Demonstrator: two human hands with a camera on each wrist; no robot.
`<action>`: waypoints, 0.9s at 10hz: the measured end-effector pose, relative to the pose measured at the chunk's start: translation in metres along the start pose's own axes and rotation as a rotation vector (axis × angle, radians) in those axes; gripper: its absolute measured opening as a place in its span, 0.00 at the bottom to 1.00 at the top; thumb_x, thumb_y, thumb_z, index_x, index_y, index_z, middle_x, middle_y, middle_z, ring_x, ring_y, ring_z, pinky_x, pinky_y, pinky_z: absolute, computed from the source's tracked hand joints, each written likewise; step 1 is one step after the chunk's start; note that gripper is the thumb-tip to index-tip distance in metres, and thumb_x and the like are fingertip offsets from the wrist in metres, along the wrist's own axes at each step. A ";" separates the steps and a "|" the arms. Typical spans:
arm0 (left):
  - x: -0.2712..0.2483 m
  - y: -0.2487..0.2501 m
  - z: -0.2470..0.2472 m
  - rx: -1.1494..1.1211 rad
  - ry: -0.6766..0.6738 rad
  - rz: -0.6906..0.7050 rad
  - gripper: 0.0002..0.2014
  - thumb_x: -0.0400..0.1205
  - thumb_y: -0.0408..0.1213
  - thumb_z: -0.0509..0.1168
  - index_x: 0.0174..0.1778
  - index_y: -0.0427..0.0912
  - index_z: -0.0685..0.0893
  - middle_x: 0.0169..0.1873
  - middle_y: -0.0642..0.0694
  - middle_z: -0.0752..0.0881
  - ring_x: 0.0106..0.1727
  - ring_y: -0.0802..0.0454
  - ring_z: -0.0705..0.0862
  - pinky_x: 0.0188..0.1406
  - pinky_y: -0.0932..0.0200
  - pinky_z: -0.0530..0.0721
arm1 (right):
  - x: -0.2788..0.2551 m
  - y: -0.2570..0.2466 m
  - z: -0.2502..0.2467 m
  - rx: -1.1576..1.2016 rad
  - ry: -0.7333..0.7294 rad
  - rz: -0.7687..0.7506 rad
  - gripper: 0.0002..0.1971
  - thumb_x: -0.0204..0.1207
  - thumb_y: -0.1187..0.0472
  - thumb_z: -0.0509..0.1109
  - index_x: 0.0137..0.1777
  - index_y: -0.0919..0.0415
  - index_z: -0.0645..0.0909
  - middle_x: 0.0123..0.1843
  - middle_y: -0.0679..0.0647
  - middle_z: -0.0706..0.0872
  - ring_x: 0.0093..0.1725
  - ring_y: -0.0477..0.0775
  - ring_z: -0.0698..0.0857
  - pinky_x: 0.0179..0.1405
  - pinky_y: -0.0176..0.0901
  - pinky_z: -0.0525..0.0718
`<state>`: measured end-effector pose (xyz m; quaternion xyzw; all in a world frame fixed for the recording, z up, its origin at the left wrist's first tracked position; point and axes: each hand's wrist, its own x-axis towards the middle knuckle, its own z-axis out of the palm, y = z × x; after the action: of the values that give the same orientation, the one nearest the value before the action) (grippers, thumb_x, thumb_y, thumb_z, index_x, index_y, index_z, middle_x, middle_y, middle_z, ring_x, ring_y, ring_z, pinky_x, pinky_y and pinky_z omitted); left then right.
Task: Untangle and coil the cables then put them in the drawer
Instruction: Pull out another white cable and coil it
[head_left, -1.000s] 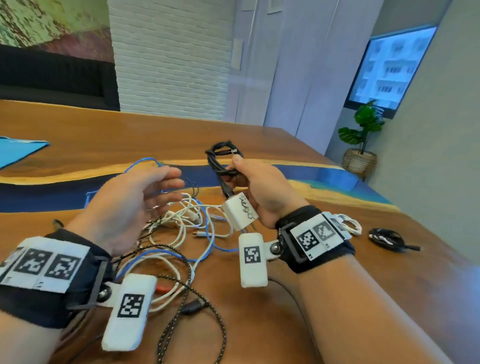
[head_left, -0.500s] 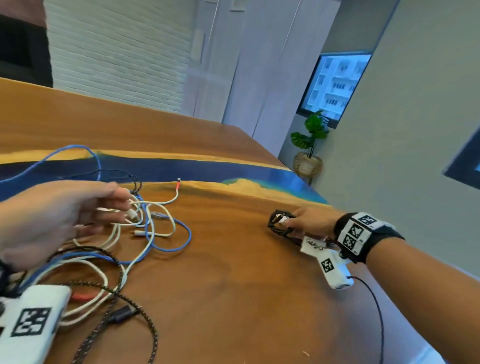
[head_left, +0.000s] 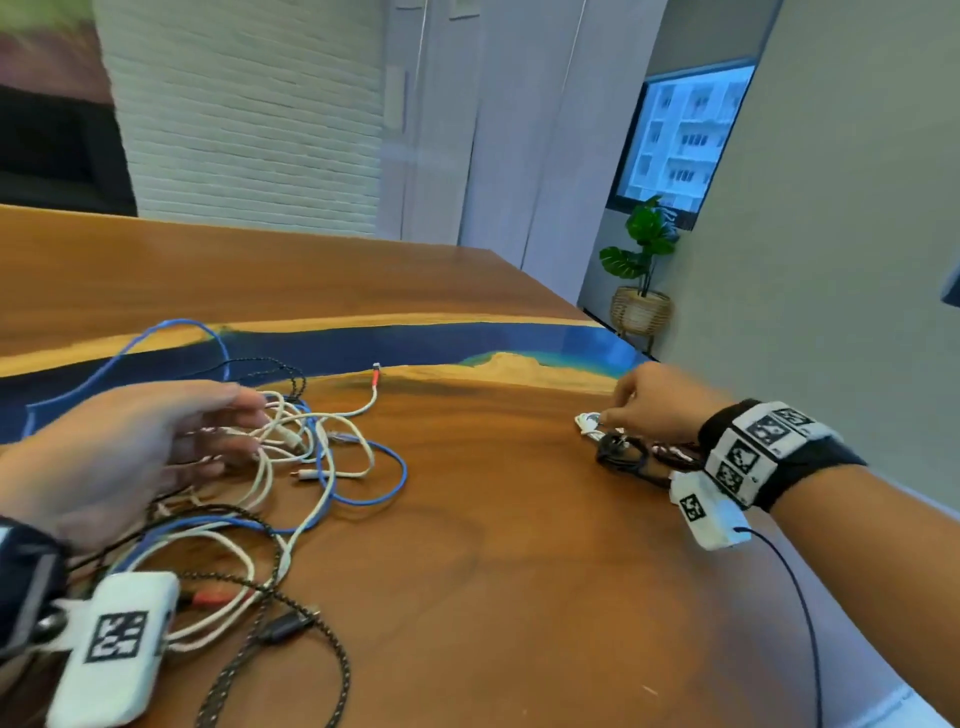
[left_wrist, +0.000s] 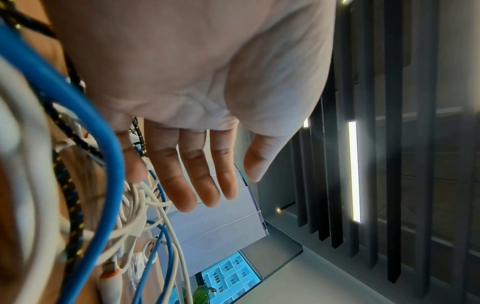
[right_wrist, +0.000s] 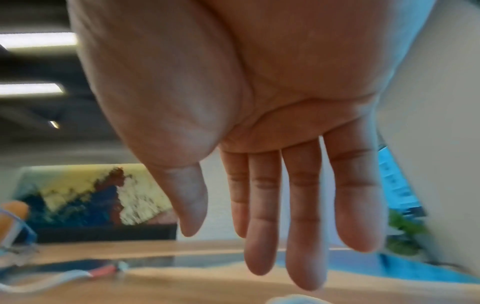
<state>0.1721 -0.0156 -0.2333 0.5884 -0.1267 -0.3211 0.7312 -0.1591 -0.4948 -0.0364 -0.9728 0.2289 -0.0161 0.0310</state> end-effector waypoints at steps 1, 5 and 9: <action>-0.159 0.062 0.175 0.090 0.283 0.165 0.13 0.86 0.44 0.67 0.60 0.42 0.91 0.57 0.51 0.93 0.50 0.43 0.93 0.59 0.43 0.82 | -0.018 -0.065 -0.009 0.192 -0.013 -0.193 0.10 0.78 0.43 0.76 0.43 0.48 0.89 0.36 0.46 0.92 0.37 0.45 0.90 0.42 0.44 0.86; -0.176 0.077 0.180 0.281 0.429 0.308 0.11 0.82 0.45 0.71 0.48 0.42 0.94 0.44 0.52 0.92 0.34 0.54 0.78 0.31 0.57 0.68 | -0.062 -0.290 0.044 0.037 -0.133 -0.970 0.14 0.80 0.55 0.72 0.64 0.43 0.85 0.57 0.44 0.90 0.52 0.48 0.85 0.47 0.44 0.83; -0.182 0.078 0.187 0.276 0.408 0.417 0.07 0.83 0.33 0.74 0.57 0.41 0.89 0.39 0.48 0.89 0.37 0.58 0.87 0.30 0.72 0.79 | -0.032 -0.295 0.002 1.223 -0.050 -0.617 0.05 0.85 0.64 0.70 0.49 0.58 0.87 0.36 0.52 0.92 0.26 0.49 0.84 0.24 0.44 0.81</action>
<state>-0.0470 -0.0404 -0.0731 0.6957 -0.1375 -0.0195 0.7048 -0.0565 -0.2175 -0.0194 -0.8012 -0.1097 -0.1279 0.5741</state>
